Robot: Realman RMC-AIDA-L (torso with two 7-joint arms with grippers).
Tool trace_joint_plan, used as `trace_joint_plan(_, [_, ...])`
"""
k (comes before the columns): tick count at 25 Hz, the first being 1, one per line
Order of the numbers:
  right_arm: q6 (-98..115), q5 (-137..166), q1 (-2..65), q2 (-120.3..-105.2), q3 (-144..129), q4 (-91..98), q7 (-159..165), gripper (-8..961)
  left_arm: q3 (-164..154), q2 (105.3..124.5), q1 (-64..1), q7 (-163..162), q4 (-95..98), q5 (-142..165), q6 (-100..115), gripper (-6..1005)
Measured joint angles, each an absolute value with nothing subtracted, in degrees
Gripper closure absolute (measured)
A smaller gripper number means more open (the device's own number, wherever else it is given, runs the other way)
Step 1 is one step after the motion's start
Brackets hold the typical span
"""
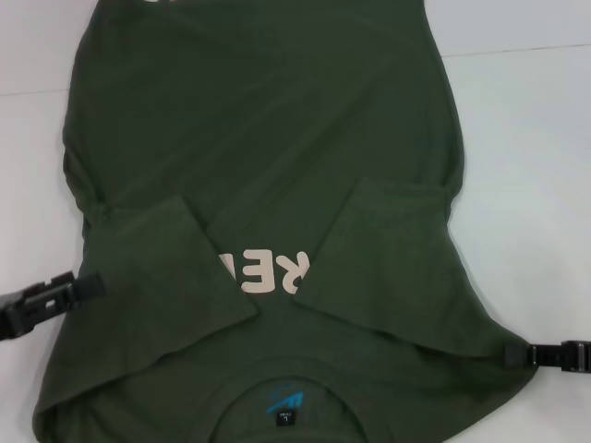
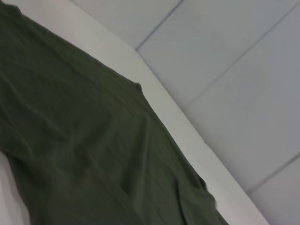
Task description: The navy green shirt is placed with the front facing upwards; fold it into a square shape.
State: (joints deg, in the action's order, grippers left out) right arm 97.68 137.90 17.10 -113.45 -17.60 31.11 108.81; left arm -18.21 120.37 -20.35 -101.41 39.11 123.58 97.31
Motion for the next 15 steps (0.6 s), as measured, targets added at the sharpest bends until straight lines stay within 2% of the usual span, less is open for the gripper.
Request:
trace_joint_plan(5, [97.23,137.89,18.18,-113.38,-17.2,31.11,108.99,879,-17.98,118.84,-20.23,-106.28,42.42,128.54,102.81,113])
trace_joint_plan(15, [97.0,137.89,19.1,-112.77,-17.14,31.13,109.56,879,-17.04,117.43,-22.35,-112.36,46.18,140.9,104.75,113])
